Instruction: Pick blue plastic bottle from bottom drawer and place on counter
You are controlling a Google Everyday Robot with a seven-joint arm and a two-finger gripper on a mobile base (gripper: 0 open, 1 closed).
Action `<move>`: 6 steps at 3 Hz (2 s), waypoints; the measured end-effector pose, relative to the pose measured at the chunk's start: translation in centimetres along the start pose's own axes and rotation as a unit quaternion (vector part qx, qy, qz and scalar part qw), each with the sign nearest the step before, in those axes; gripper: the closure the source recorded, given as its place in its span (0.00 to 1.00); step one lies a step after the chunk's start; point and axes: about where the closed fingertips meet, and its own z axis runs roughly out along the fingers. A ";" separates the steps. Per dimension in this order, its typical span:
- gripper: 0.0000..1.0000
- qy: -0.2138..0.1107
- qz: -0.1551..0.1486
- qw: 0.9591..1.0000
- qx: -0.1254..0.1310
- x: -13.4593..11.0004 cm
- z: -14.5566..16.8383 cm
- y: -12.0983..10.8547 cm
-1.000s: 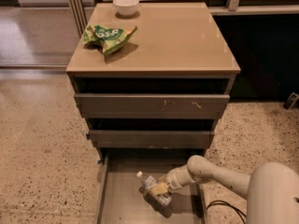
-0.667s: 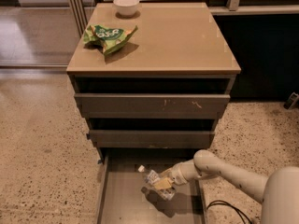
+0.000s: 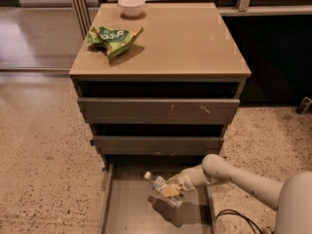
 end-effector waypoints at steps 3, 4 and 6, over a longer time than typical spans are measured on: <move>1.00 -0.066 -0.002 0.997 -0.034 -12.2 -14.8 4.8; 1.00 -0.078 0.013 0.995 -0.057 -13.8 -18.5 7.0; 1.00 -0.074 0.001 0.994 -0.076 -14.3 -20.1 8.7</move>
Offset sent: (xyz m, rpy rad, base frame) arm 0.0461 -0.0270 0.2270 0.1678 -0.0414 0.0164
